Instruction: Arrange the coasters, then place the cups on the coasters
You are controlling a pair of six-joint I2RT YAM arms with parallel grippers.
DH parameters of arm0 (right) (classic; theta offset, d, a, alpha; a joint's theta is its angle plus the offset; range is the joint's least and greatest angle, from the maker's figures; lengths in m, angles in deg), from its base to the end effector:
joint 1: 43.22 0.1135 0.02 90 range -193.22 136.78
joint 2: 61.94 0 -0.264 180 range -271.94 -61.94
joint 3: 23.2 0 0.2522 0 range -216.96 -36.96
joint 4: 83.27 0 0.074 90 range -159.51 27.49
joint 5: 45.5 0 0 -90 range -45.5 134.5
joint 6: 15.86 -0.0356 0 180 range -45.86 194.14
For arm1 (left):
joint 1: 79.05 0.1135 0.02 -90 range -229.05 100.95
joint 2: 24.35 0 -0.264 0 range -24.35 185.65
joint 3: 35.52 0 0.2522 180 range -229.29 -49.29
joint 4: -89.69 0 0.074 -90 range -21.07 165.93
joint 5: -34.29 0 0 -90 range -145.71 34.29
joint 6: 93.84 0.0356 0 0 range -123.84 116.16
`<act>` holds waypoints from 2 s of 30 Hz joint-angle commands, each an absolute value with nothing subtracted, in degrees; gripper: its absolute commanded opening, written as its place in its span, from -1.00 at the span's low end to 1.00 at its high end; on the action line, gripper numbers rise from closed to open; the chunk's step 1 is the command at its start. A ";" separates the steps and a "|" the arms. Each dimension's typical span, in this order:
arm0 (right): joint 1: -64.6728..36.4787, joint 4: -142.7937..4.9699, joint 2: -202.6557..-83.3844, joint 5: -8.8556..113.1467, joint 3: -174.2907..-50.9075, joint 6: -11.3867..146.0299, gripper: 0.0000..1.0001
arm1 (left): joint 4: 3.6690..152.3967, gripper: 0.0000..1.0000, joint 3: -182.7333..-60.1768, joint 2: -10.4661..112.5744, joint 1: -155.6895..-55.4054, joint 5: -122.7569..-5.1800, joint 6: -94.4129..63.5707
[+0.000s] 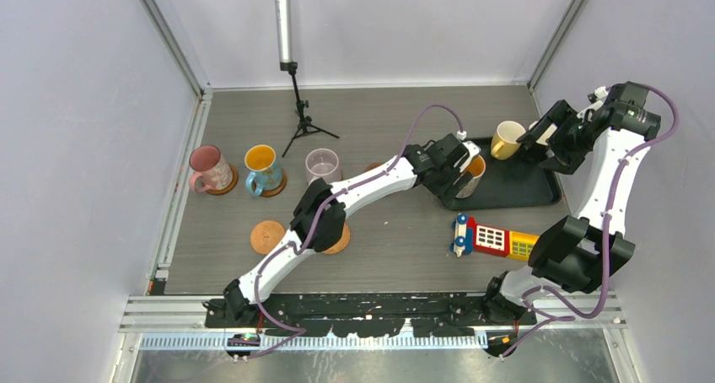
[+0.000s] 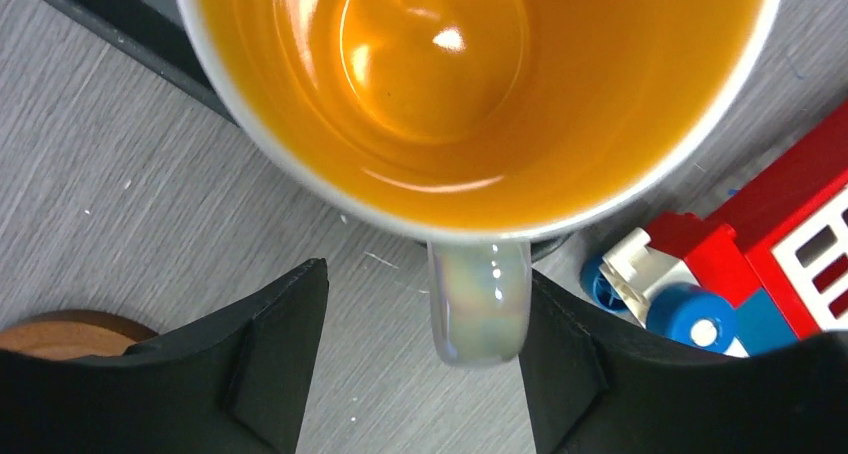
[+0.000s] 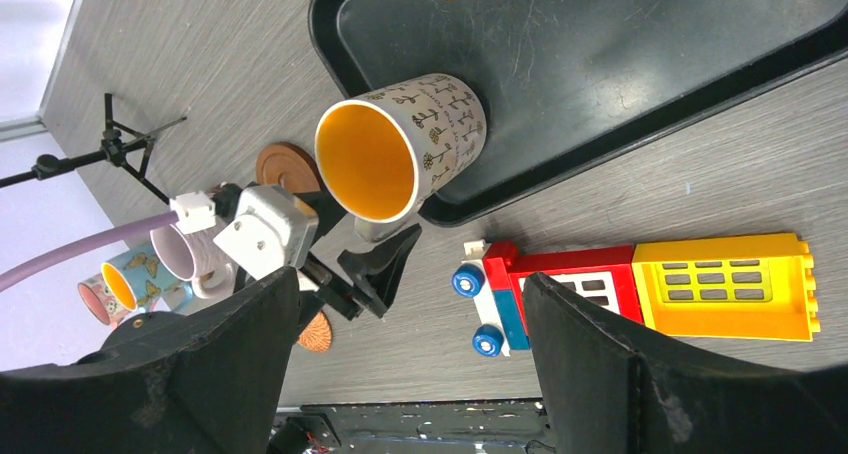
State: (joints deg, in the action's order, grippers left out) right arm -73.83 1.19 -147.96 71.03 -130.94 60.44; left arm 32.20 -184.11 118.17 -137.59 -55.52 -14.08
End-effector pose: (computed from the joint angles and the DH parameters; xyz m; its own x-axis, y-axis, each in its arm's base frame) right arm 0.2529 -0.1312 0.3761 -0.6771 0.6468 -0.3510 0.4527 0.7421 0.4942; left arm 0.2864 -0.4679 0.2151 -0.5529 0.5631 -0.6141 0.7658 0.6339 -0.1083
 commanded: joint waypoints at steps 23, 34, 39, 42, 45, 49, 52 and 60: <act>-74.34 -0.77 -146.48 74.68 -128.86 61.06 0.72 | 38.23 -0.98 -191.62 119.52 -137.90 -49.92 -11.73; -74.34 -0.71 -146.92 76.13 -128.56 61.28 0.72 | 58.49 -1.00 -174.28 106.57 -137.78 -50.07 -9.34; -74.34 -0.65 -146.87 76.24 -127.90 61.75 0.72 | 73.03 -1.00 -163.88 99.94 -137.80 -50.80 -7.52; -74.34 -0.75 -146.80 76.32 -127.55 61.90 0.72 | 76.31 -1.00 -161.67 97.98 -137.78 -50.52 -6.78; -74.29 -0.71 -146.81 76.49 -127.17 61.95 0.72 | 79.69 -1.00 -158.89 95.20 -137.77 -49.37 -6.19; -74.32 -0.77 -146.50 76.67 -126.46 62.13 0.73 | 83.71 -1.00 -152.65 90.33 -137.59 -48.93 -4.21; -74.34 -0.88 -146.13 76.98 -125.78 62.66 0.73 | 83.84 -1.00 -148.89 86.53 -136.74 -48.21 -3.08; -74.33 -2.01 -145.63 78.15 -123.46 62.90 0.73 | 78.88 -1.00 -140.20 77.85 -132.76 -44.20 -7.92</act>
State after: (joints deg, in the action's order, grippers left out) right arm -74.10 -0.69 -147.80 76.25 -123.70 61.97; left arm 70.13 -144.11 87.70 -135.45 -48.20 -6.19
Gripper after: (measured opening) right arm 0.862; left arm 0.251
